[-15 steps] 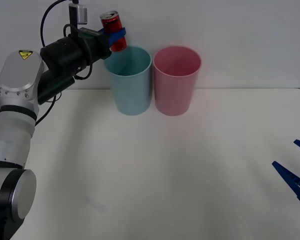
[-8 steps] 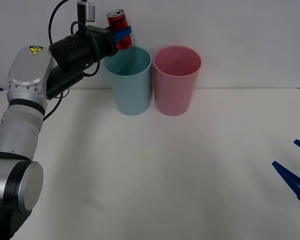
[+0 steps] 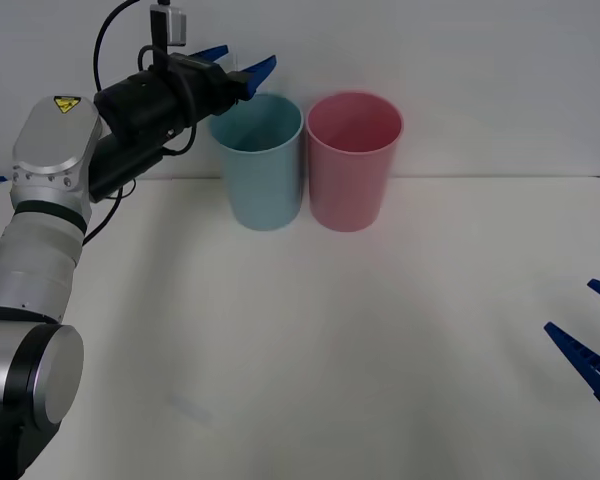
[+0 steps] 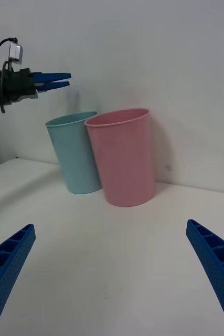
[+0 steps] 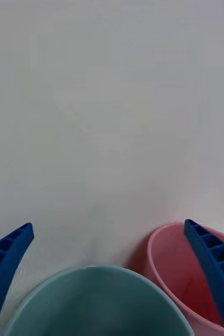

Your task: Grasp the object on the table and drop it into the matching bin: aluminum can to the light blue bin, PET bottle to the pink bin.

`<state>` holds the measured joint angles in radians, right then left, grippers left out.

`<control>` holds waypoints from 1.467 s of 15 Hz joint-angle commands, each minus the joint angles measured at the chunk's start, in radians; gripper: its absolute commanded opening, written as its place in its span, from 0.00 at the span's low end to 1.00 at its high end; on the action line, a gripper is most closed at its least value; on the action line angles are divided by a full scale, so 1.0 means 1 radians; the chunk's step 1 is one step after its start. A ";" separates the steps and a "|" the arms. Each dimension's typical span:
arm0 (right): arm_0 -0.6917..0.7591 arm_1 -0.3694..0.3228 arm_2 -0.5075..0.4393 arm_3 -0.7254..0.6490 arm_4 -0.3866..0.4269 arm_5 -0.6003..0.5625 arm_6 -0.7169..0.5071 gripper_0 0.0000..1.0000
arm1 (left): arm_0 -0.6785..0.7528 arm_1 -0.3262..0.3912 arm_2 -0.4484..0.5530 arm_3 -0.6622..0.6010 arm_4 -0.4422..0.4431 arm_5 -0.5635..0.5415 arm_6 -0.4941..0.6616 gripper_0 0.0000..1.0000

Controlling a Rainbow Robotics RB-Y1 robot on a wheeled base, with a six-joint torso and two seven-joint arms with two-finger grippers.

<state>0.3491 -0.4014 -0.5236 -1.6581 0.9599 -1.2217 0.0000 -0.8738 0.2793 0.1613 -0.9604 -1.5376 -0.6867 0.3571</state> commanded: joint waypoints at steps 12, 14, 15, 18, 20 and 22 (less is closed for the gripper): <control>0.000 0.000 0.000 0.000 0.000 0.000 0.000 1.00 | 0.504 0.008 0.089 -0.563 0.174 -0.077 -0.015 1.00; 0.000 0.000 0.000 0.000 0.000 0.000 0.000 1.00 | 0.605 0.009 0.138 -0.663 0.195 -0.109 -0.018 1.00; 0.000 0.000 0.000 0.000 0.000 0.000 0.000 1.00 | 0.656 0.009 0.158 -0.707 0.212 -0.117 -0.021 1.00; 0.000 0.000 0.000 0.000 0.000 0.000 0.000 1.00 | 0.791 0.024 0.222 -0.802 0.272 -0.154 -0.041 1.00; 0.000 0.000 0.000 0.000 0.000 0.000 0.000 1.00 | 0.869 0.034 0.273 -0.837 0.318 -0.197 -0.058 1.00; 0.000 0.000 0.000 0.000 0.000 0.000 0.000 1.00 | 0.954 0.052 0.308 -0.867 0.379 -0.212 -0.107 1.00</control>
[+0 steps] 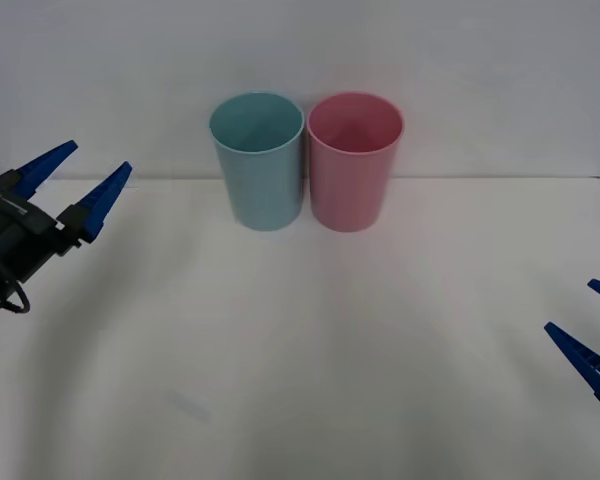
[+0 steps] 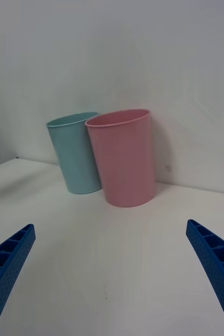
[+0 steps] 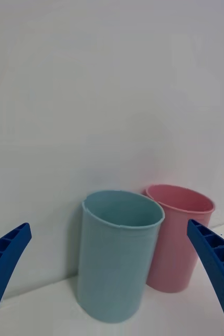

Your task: Grasp the object on the table and drop it into the matching bin: aluminum can to the light blue bin, PET bottle to the pink bin.

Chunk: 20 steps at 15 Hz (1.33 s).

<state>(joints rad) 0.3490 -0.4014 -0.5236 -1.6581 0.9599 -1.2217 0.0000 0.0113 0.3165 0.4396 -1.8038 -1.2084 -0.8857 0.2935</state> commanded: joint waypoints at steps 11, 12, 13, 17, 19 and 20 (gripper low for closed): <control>0.000 0.000 0.000 0.000 0.000 0.000 0.000 1.00 | 0.453 0.113 0.229 -0.025 0.254 -0.208 -0.287 1.00; 0.000 0.000 0.000 0.000 0.000 0.000 0.000 1.00 | 0.480 0.113 0.229 -0.020 0.260 -0.210 -0.317 1.00; 0.000 0.000 0.000 0.000 0.000 0.000 0.000 1.00 | 0.495 0.113 0.228 -0.017 0.271 -0.213 -0.329 1.00; 0.000 0.000 0.000 0.000 0.000 0.000 0.000 1.00 | 0.547 0.113 0.206 -0.019 0.287 -0.214 -0.326 1.00; 0.000 0.000 0.000 0.000 0.000 0.000 0.000 1.00 | 0.564 0.113 0.165 -0.017 0.290 -0.205 -0.318 1.00; 0.000 0.000 0.000 0.000 0.000 0.000 0.000 1.00 | 0.564 0.113 0.165 -0.017 0.290 -0.205 -0.318 1.00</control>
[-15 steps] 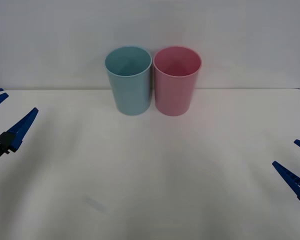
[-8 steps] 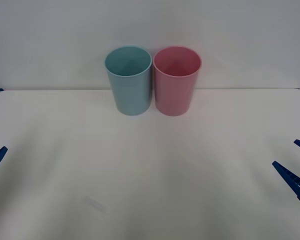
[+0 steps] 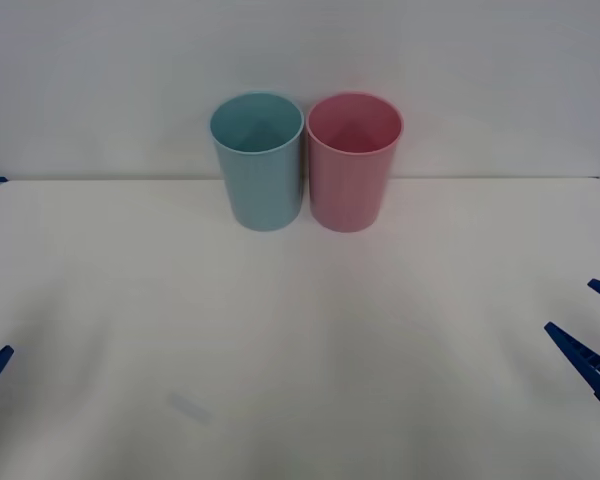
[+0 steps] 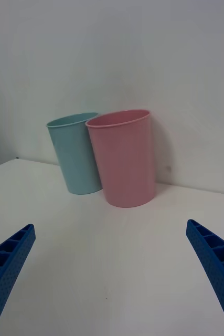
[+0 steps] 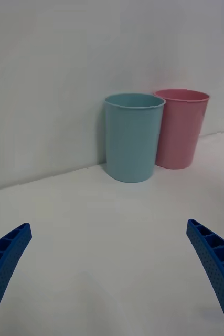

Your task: Grasp the object on the table and drop it into the matching bin: aluminum can to the light blue bin, PET bottle to the pink bin.

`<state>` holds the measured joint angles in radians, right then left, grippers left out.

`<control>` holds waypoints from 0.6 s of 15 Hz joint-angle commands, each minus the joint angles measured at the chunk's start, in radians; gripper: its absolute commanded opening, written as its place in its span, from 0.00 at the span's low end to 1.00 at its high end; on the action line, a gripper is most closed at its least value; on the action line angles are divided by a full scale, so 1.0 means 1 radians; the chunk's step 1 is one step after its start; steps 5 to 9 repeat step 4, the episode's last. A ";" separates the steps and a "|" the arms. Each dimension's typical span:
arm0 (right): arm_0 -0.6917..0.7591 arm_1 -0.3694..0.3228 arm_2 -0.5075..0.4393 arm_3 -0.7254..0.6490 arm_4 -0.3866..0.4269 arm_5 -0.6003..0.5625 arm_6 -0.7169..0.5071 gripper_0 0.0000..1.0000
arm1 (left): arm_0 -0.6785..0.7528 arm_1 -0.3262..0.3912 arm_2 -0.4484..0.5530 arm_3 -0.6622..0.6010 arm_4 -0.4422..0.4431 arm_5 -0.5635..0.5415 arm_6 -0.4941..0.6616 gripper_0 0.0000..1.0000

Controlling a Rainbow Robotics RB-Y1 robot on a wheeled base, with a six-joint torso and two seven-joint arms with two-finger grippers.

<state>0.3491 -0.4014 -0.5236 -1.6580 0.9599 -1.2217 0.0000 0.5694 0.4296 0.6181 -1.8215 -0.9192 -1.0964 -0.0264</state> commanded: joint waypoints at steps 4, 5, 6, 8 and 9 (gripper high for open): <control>0.000 0.000 0.000 0.000 0.000 0.000 0.000 1.00 | 0.006 0.000 -0.014 0.001 0.000 0.006 0.002 1.00; 0.000 0.000 0.000 0.000 0.000 0.000 0.000 1.00 | 0.006 0.000 -0.014 0.001 0.000 0.006 0.002 1.00; 0.000 0.000 0.000 0.000 0.000 0.000 0.000 1.00 | 0.006 0.000 -0.014 0.001 0.000 0.006 0.002 1.00; 0.000 0.000 0.000 0.000 0.000 0.000 0.000 1.00 | 0.006 0.000 -0.014 0.001 0.000 0.006 0.002 1.00; 0.000 0.000 0.000 0.000 0.000 0.000 0.000 1.00 | 0.006 0.000 -0.014 0.001 0.000 0.006 0.002 1.00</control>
